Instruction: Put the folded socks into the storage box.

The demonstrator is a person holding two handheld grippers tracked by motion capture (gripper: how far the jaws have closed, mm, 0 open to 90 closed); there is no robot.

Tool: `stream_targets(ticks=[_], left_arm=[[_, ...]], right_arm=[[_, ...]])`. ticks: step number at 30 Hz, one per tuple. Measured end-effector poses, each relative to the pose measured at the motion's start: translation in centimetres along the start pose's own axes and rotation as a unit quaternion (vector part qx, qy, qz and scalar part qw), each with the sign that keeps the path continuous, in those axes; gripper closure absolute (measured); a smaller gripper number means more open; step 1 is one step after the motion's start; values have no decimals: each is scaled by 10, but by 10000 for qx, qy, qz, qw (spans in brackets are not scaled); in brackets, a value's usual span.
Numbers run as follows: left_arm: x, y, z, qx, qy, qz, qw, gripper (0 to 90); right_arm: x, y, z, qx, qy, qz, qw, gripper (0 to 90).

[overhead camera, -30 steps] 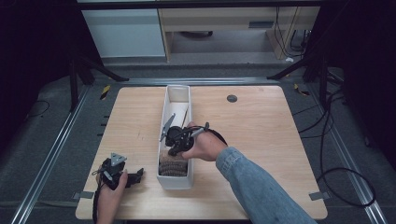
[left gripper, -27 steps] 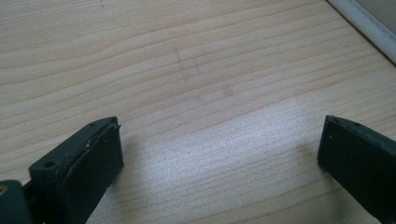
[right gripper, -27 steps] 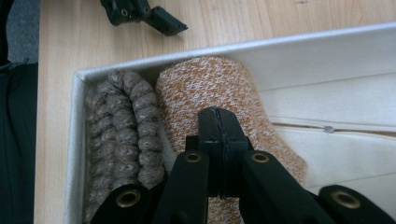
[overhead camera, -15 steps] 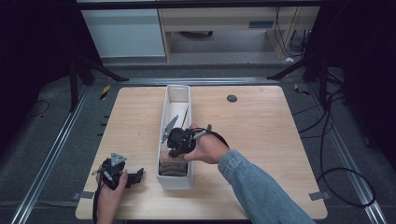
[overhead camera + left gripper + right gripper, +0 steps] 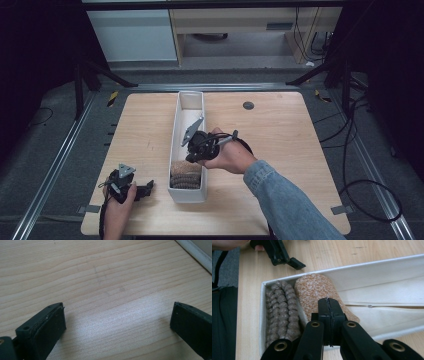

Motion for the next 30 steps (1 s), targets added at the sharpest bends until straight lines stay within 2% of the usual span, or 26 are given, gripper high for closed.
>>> stream_targets(ticks=[13,19,25,30], left_arm=[[0,0,0,1,0,8,10000,0],[0,0,0,3,0,2,10000,0],[0,0,0,6,1,-14,10000,0],[0,0,0,7,2,-16,10000,0]], right_arm=[[-9,8,24,-298,230,-193,9991,900],[-17,17,39,-513,411,-369,9972,900],[-32,32,58,-764,733,-630,9924,900],[-42,51,74,-927,1012,-884,9866,900]])
Point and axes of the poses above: each handheld gripper's, and its own axes: z roughly backward along the jaws, y roughly out of its underside, x roughly to its left, the point moved 8 cm from there along -z, roughly forward along the jaws, and after that the axes turned 11 degrees about -y, right-handed, at the moved point
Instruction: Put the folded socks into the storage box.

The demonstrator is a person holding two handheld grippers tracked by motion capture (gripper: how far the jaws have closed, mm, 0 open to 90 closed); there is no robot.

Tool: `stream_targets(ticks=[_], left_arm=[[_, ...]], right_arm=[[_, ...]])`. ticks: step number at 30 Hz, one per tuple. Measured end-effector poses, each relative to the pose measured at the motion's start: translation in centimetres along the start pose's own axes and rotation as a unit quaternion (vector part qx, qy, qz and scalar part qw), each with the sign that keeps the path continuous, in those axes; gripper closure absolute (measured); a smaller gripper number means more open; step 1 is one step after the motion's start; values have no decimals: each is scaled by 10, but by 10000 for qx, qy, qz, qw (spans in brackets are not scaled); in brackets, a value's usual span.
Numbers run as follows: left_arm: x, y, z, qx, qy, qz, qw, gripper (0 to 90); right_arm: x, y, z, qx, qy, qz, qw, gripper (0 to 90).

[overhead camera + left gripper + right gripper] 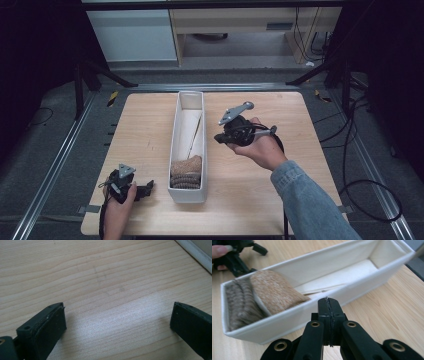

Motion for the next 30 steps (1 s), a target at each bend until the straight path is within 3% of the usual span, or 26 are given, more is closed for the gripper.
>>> stream_targets(ticks=[9,17,24,27,30], left_arm=[[0,0,0,1,2,-6,10000,0],[0,0,0,2,3,-9,10000,0],[0,0,0,1,5,-11,10000,0],[0,0,0,0,7,-9,10000,0],[0,0,0,1,8,-11,10000,0]], right_arm=[[-17,45,19,-90,287,-443,9986,883],[-25,86,22,-148,404,-846,9955,836],[-28,117,15,-190,583,-1206,9908,604],[-31,131,12,-202,728,-1400,9873,487],[-36,146,13,-217,1031,-1609,9813,358]])
Point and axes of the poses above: each handheld gripper's, and its own axes: z roughly backward along the jaws, y roughly out of its underside, x roughly to its left, the point moved 8 cm from there along -z, roughly forward along the jaws, and after that the axes turned 11 degrees about -y, right-handed, at the moved point
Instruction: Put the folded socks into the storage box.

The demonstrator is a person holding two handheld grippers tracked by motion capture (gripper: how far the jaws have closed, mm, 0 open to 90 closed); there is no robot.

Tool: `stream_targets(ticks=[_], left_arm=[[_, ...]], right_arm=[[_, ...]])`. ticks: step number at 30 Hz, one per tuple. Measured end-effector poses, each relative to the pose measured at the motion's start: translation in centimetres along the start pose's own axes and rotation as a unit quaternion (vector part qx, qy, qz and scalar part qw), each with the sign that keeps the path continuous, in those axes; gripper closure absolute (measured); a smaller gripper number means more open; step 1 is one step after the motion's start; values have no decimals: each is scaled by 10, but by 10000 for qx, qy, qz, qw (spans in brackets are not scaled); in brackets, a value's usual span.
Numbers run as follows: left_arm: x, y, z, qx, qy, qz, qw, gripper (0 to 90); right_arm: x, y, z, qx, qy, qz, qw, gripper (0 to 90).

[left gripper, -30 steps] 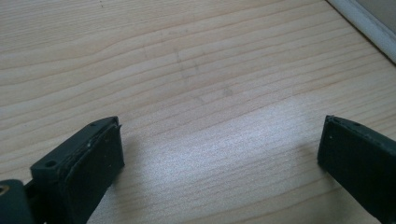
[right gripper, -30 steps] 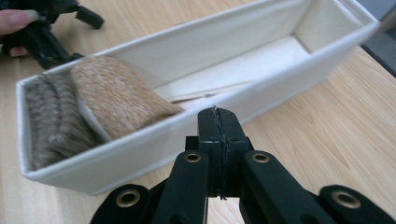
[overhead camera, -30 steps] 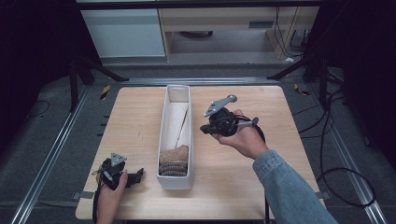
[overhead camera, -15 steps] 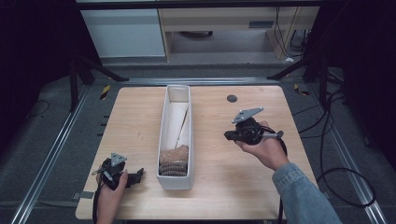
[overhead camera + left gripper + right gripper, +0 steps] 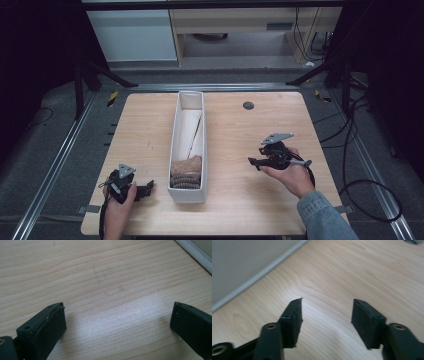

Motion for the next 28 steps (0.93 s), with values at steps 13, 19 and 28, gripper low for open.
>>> stream_targets(ticks=[13,19,28], left_arm=[[0,0,0,1,4,0,10000,0],[0,0,0,3,8,-1,10000,0],[0,-2,-2,6,31,-10,10000,0]], right_arm=[[-50,50,-4,-115,1051,-1206,9871,106],[-66,69,-6,-245,1491,-1480,9774,98],[-71,74,-6,-478,1909,-1608,9672,30]])
Point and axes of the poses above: each handheld gripper's, and its own axes: z roughly backward along the jaws, y roughly out of its underside, x roughly to its left, the point moved 8 cm from there along -z, roughly forward along the jaws, and after that the axes turned 11 degrees about -y, right-handed, at the moved point
